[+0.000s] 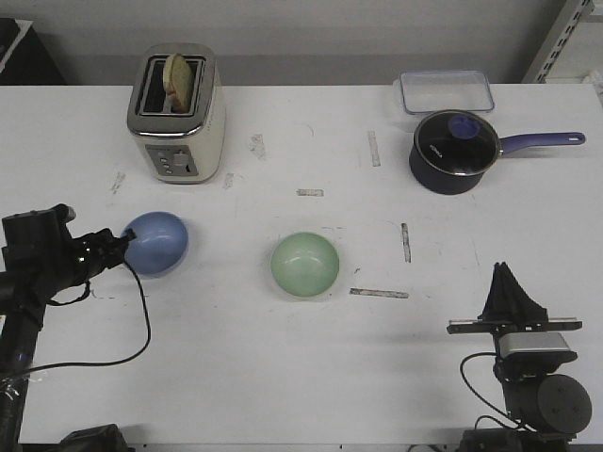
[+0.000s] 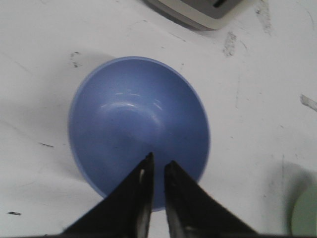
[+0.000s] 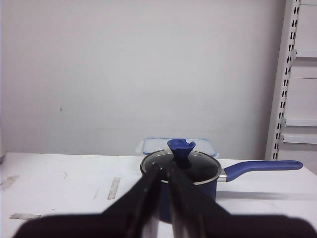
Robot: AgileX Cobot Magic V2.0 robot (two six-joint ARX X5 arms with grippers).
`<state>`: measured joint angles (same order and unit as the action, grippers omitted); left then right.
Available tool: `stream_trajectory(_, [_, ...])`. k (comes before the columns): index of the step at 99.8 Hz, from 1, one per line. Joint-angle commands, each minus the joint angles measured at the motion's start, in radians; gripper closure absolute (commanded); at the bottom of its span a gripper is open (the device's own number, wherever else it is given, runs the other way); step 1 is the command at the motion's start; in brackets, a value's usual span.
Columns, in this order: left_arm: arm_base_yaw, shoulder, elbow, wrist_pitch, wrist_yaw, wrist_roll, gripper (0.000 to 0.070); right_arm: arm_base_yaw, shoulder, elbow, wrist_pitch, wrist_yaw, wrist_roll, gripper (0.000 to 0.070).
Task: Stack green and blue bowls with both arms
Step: 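Reach the left gripper to the blue bowl and grip its rim, then lift the blue bowl and carry it over the green bowl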
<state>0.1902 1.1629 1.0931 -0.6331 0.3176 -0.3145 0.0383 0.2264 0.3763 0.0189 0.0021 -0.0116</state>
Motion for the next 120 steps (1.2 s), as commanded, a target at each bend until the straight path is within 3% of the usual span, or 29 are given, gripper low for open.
stream_trajectory(1, [0.034,0.021,0.018,0.003,-0.020,-0.011,0.0484,0.000,-0.003,0.005,0.011,-0.001,-0.008,0.0687])
stream_trajectory(6, [0.057,0.030,0.018,0.003,-0.040,-0.006,0.0445,0.000,-0.003,0.005,0.011,-0.001,-0.008,0.0687])
stream_trajectory(19, [0.099,0.069,0.018,0.004,-0.047,0.015,0.0428,0.000,-0.003,0.005,0.011,-0.001,-0.008,0.0687])
stream_trajectory(31, [0.104,0.124,0.018,0.000,-0.047,0.015,0.0243,0.000,-0.003,0.005,0.011,-0.001,-0.008,0.0687])
stream_trajectory(36, [0.101,0.151,0.018,0.000,-0.047,0.015,0.0208,0.000,-0.003,0.005,0.011,-0.001,-0.008,0.0687])
stream_trajectory(73, [0.038,0.343,0.018,0.005,-0.046,0.067,0.0213,0.000,-0.003,0.005,0.011,-0.001,-0.008,0.0687])
stream_trajectory(85, [0.025,0.385,0.018,0.007,-0.047,0.067,0.0234,0.000,-0.003,0.005,0.011,-0.001,-0.008,0.0687])
stream_trajectory(104, [0.024,0.403,0.018,0.029,-0.047,0.066,0.0504,0.000,-0.003,0.005,0.011,-0.001,-0.008,0.0687])
stream_trajectory(120, [0.023,0.403,0.018,0.059,-0.047,0.056,0.0565,0.000,-0.003,0.005,0.011,-0.001,-0.008,0.0687])
